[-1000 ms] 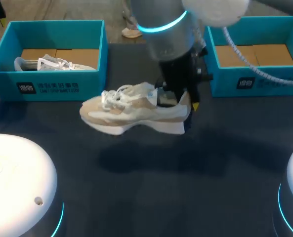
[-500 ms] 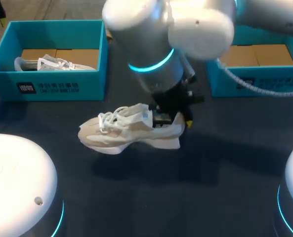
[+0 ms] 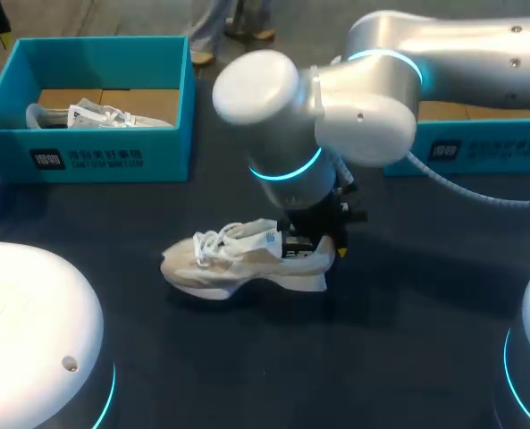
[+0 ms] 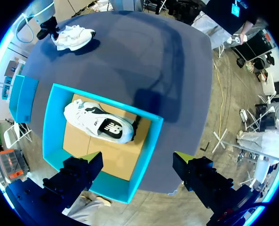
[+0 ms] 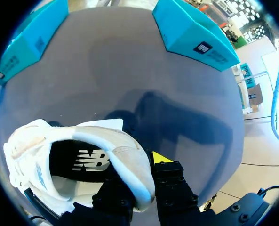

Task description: Take the shoe out of the shoebox, open the shoe tongue, remove and reinsert the insole, then place the shoe into the shoebox

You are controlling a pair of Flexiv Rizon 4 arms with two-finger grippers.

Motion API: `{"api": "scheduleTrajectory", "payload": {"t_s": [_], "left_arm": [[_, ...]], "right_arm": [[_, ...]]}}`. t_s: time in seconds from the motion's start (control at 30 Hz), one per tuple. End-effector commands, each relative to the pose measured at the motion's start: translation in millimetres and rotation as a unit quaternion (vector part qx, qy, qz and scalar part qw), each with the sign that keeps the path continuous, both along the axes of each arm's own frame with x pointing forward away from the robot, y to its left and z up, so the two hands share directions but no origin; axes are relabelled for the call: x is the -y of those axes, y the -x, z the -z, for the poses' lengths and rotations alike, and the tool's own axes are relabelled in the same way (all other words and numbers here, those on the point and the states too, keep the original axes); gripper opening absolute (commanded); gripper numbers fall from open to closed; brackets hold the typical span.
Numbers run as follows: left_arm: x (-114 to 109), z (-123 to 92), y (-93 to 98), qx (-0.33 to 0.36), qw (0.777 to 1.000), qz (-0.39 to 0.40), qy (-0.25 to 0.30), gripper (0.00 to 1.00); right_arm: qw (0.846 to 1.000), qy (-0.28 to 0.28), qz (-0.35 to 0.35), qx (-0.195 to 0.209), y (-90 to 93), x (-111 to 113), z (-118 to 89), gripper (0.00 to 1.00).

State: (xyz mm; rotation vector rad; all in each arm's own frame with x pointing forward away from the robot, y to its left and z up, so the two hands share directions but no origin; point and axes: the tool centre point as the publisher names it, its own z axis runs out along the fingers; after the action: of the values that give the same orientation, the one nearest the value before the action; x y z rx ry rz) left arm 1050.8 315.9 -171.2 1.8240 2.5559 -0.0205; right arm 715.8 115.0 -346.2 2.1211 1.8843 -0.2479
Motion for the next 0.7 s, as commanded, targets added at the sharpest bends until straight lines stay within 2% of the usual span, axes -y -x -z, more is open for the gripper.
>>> {"api": "scheduleTrajectory", "payload": {"t_s": [0.03,0.33,0.53,0.57,0.6,0.63,0.7], "left_arm": [[-0.3,-0.3,0.7,0.000,1.000,0.001,-0.001,1.00],[-0.3,-0.3,0.7,0.000,1.000,0.001,-0.001,1.00],[-0.3,-0.3,0.7,0.000,1.000,0.001,-0.001,1.00],[-0.3,-0.3,0.7,0.000,1.000,0.001,-0.001,1.00],[-0.3,-0.3,0.7,0.000,1.000,0.001,-0.001,1.00],[-0.3,-0.3,0.7,0.000,1.000,0.001,-0.001,1.00],[-0.3,-0.3,0.7,0.000,1.000,0.001,-0.001,1.00]], "right_arm": [[1.000,0.011,0.016,0.004,1.8,-9.4,13.9,0.00],[0.999,0.047,0.015,-0.001,-5.4,-10.4,36.2,0.00],[0.999,0.046,0.027,-0.004,-6.8,-9.7,40.8,0.00],[0.998,0.046,0.029,-0.005,-6.7,-9.8,40.8,0.27],[0.998,0.047,0.032,-0.005,-5.9,-9.7,39.8,0.78],[0.998,0.047,0.033,-0.004,-4.8,-10.0,37.1,1.00],[0.998,0.049,0.034,-0.001,-3.2,-10.9,32.8,1.00]]}}
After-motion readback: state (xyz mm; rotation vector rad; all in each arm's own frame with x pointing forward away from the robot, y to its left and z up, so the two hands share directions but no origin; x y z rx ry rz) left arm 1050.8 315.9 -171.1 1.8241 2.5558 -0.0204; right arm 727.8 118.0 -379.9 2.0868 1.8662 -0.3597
